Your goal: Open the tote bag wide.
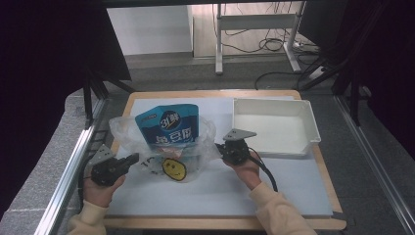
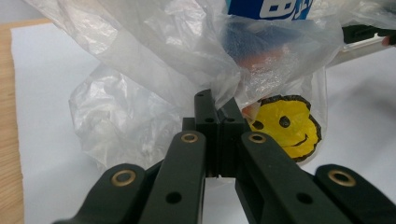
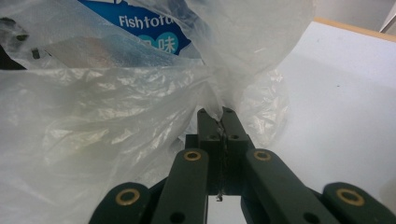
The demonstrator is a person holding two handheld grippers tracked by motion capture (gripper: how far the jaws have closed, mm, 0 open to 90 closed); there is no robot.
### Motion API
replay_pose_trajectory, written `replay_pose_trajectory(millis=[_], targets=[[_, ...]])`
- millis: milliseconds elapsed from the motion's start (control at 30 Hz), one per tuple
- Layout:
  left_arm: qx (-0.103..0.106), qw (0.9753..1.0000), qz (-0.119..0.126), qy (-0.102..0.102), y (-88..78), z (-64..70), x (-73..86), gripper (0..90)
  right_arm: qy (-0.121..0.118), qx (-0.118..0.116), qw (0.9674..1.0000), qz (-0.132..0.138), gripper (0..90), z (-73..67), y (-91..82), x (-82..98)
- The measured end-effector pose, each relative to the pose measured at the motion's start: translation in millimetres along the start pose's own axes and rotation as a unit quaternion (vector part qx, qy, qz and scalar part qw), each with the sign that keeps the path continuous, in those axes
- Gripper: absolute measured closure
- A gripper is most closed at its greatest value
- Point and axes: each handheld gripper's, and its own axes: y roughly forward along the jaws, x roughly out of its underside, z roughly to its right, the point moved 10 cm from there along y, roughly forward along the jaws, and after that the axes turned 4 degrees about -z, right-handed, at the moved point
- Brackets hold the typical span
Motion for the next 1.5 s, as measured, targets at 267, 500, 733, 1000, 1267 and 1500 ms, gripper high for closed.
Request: replay_pose_trajectory(millis=[267, 500, 733, 1000, 1267, 1500], targets=[[0.002, 1.0000, -0.005, -0.001, 3.5, -1.8, 3.6, 90.0, -0.001, 0.005, 1.0000, -0.008, 89.0, 1.9, 3.1, 5.9], [0.002, 0.9999, -0.016, -0.001, 8.6, -2.6, 11.3, 90.0, 0.002, 0.004, 0.9998, -0.019, 89.0, 1.3, 8.1, 12.7], [0.002, 0.9997, -0.026, -0.001, 13.2, -3.5, 16.9, 90.0, -0.001, 0.007, 0.9995, -0.031, 89.0, 1.9, 13.1, 19.0], [0.001, 0.9994, -0.035, -0.002, 17.4, -5.3, 22.2, 90.0, 0.003, 0.011, 0.9988, -0.048, 89.0, 4.2, 18.7, 28.4], [-0.003, 0.9989, -0.047, 0.003, 21.9, -4.0, 27.4, 90.0, 0.006, 0.004, 0.9980, -0.062, 89.0, 0.6, 24.1, 35.7], [0.001, 0.9981, -0.061, 0.000, 27.4, -2.2, 38.4, 90.0, 0.004, 0.006, 0.9974, -0.071, 89.0, 1.3, 25.7, 42.6]])
